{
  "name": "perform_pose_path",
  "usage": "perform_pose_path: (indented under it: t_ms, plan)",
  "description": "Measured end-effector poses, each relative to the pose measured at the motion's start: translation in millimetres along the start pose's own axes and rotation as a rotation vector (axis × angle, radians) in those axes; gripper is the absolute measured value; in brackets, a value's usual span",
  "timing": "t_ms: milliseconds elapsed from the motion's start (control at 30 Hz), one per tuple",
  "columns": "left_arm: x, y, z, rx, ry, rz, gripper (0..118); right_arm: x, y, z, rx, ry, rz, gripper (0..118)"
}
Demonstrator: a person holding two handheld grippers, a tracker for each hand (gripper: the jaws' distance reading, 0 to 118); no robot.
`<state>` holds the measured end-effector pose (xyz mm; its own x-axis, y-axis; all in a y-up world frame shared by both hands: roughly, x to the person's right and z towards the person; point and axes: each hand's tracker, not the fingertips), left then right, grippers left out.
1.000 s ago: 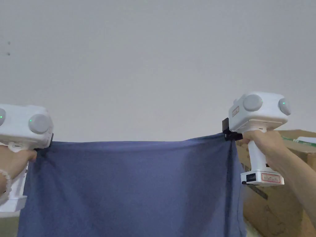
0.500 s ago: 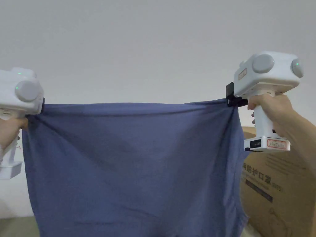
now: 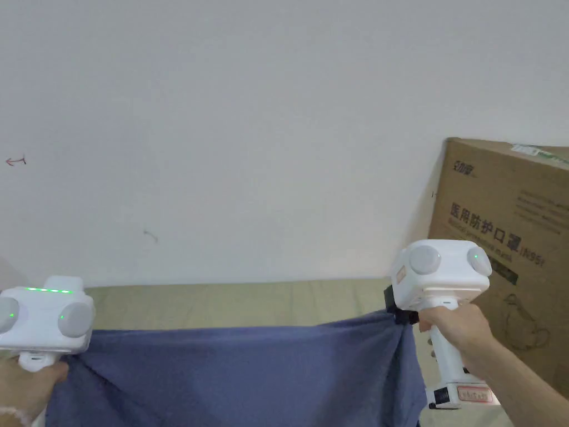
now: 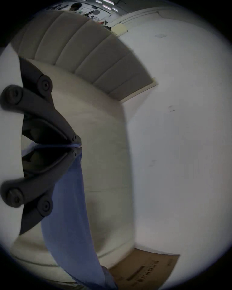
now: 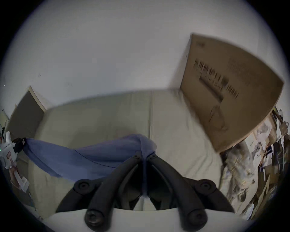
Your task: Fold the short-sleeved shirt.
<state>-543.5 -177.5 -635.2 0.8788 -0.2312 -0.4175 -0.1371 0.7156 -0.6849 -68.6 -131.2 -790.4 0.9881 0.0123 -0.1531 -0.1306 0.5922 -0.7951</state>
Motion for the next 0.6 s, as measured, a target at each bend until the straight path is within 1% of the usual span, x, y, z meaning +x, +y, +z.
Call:
perform_pose_path:
  t_ms: [33, 100, 167, 233, 300, 400, 433, 533, 600]
  plan:
    - [4.6, -18.3, -14.0, -0.015, -0.006, -0.005, 1, 0.1, -12.3, -20.6, -0.045, -0.001, -0.006, 4]
    - [11.0, -48.1, -33.0, -0.079, -0.008, -0.036, 1, -0.5, -36.4, -50.6, -0.099, -0.012, 0.013, 4]
    - [14.0, -73.6, -45.3, -0.126, -0.014, -0.030, 1, 0.9, -58.9, -66.8, -0.133, -0.014, 0.016, 4]
    - [10.1, -92.0, -49.1, -0.136, -0.034, -0.006, 1, 5.7, -74.3, -72.9, -0.152, -0.005, 0.000, 4]
    - [6.2, -105.8, -43.6, -0.136, -0.039, -0.006, 1, 11.7, -89.8, -62.6, -0.149, 0.020, -0.018, 4]
    - [-2.5, -124.4, -18.2, -0.136, -0.053, -0.010, 1, 22.9, -112.7, -36.6, -0.122, 0.063, -0.072, 4]
    - [-7.2, -130.4, -5.8, -0.128, -0.063, -0.001, 1, 25.8, -121.5, -26.2, -0.112, 0.070, -0.073, 4]
    - [-21.6, -149.6, 37.4, -0.089, -0.071, 0.001, 1, 29.5, -154.4, 8.2, -0.096, 0.077, -0.038, 4]
    - [-33.0, -164.2, 64.3, -0.082, -0.057, -0.029, 1, 34.4, -181.9, 32.6, -0.085, 0.087, -0.029, 4]
